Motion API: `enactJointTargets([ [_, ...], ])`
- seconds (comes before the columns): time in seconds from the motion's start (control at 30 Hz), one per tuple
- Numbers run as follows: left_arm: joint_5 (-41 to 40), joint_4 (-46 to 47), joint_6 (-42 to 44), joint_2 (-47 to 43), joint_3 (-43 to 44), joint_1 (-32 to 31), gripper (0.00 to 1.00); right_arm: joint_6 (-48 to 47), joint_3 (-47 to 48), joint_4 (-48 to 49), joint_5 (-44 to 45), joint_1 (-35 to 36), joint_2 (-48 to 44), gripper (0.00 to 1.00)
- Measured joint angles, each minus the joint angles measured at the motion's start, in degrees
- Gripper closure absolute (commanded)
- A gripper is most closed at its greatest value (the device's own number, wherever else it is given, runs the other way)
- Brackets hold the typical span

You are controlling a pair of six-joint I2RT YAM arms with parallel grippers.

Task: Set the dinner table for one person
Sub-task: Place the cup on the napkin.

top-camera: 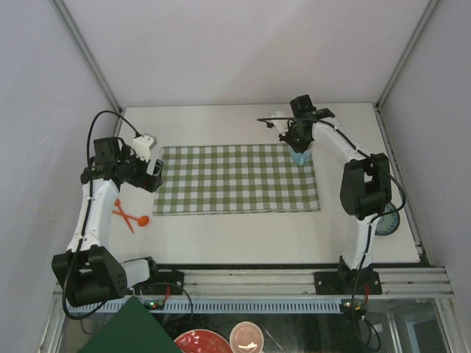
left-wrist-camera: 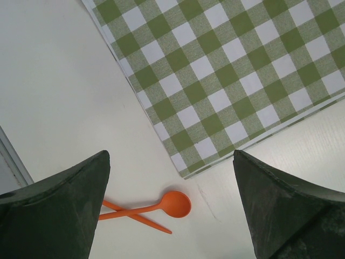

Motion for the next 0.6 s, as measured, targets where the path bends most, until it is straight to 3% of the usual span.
enactJointTargets([
  [0.6,0.0,0.0,0.0,0.0,0.0,0.0,0.0,-2.16,-2.99,0.09,-0.02,1.57,-1.79,1.0],
])
